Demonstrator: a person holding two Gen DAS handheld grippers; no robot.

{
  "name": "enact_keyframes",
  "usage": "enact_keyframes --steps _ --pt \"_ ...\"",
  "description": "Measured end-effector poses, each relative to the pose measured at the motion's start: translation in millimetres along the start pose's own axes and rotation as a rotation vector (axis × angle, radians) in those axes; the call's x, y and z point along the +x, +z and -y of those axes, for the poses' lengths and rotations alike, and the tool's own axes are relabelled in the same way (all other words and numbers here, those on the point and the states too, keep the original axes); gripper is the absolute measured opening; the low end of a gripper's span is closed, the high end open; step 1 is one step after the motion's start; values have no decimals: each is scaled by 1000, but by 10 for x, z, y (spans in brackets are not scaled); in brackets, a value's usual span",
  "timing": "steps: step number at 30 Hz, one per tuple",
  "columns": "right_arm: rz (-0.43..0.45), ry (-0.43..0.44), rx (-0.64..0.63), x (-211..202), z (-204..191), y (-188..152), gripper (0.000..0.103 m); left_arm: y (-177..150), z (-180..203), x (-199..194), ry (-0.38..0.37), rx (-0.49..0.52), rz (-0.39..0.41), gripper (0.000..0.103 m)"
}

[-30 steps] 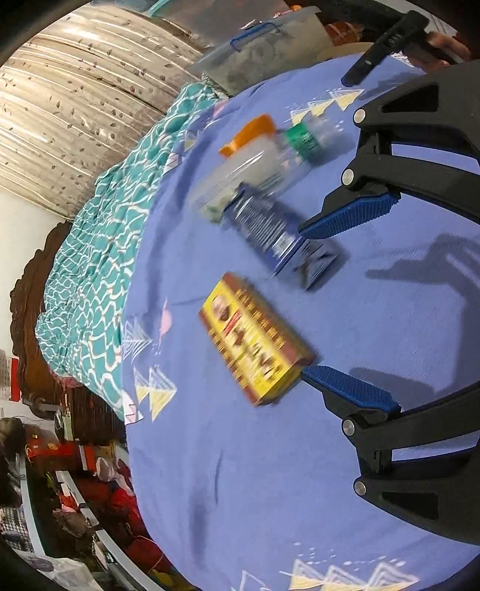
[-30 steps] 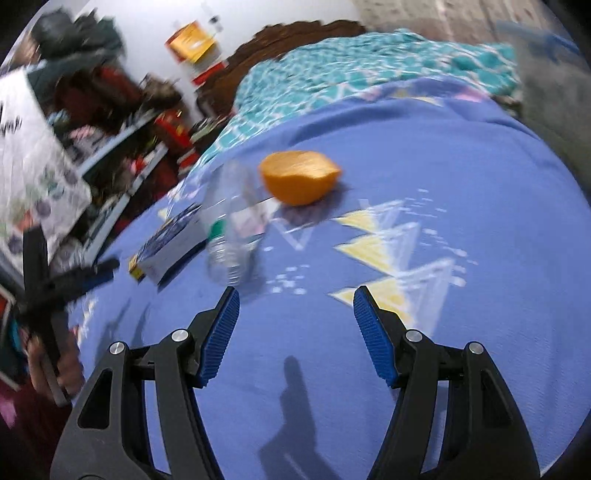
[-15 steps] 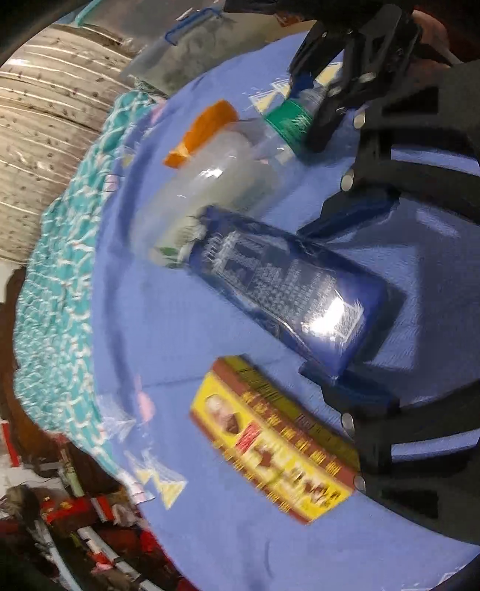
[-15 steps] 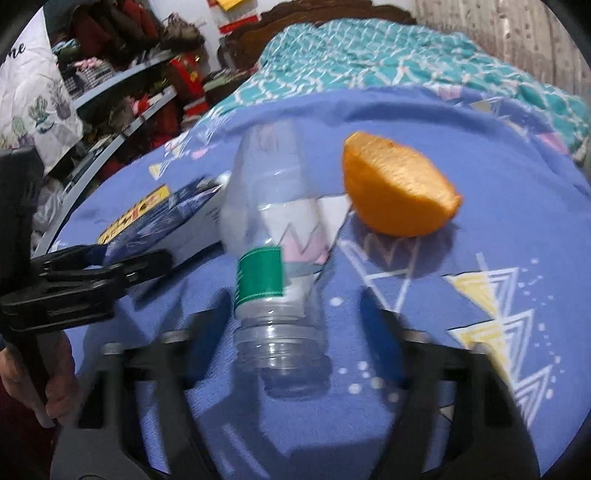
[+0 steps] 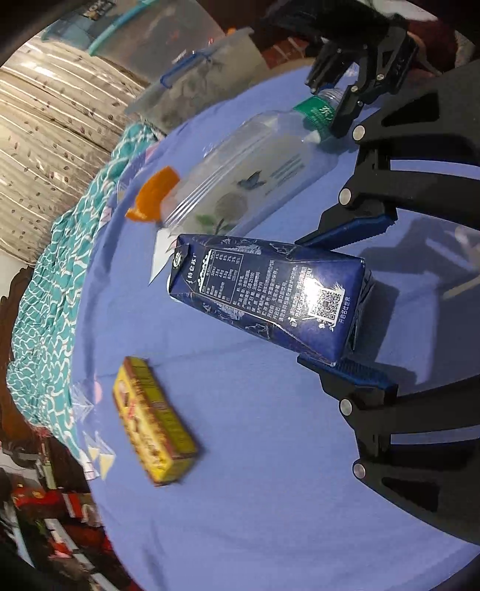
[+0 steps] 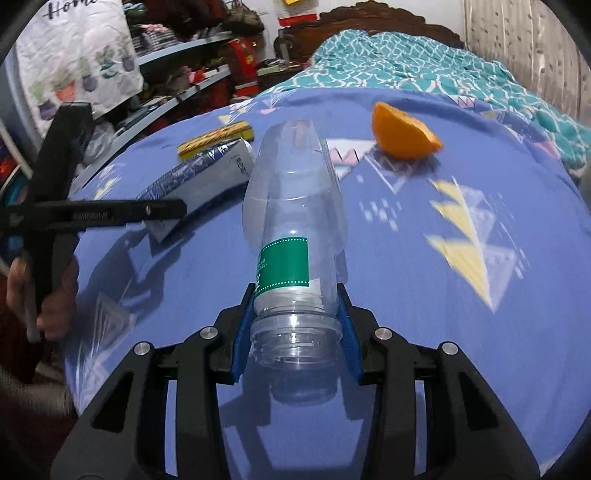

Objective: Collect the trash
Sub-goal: 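Grasp the blue milk carton with the left tool while the right tool grasps the clear bottle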

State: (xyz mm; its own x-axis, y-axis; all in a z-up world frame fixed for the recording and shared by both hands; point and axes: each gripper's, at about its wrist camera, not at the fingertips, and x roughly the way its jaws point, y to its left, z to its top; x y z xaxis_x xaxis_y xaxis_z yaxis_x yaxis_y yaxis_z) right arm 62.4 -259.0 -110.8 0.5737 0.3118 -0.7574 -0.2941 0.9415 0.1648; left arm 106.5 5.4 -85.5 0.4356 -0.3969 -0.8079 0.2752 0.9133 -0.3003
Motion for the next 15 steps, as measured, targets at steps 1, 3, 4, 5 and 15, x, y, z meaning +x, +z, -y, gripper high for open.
enact_keyframes --steps 1,3,4,5,15 --pt "-1 -12 14 -76 44 -86 43 -52 27 -22 -16 -10 -5 52" --pt "-11 -19 44 -176 119 -205 43 -132 110 -41 -47 -17 -14 51" --pt "-17 -19 59 -231 156 -272 43 -154 152 -37 -55 -12 -18 51" --pt "-25 -21 71 -281 187 -329 44 -178 214 -29 -59 1 -23 50" --pt "44 -29 113 -522 280 -172 91 -177 464 26 -8 48 -36 74"
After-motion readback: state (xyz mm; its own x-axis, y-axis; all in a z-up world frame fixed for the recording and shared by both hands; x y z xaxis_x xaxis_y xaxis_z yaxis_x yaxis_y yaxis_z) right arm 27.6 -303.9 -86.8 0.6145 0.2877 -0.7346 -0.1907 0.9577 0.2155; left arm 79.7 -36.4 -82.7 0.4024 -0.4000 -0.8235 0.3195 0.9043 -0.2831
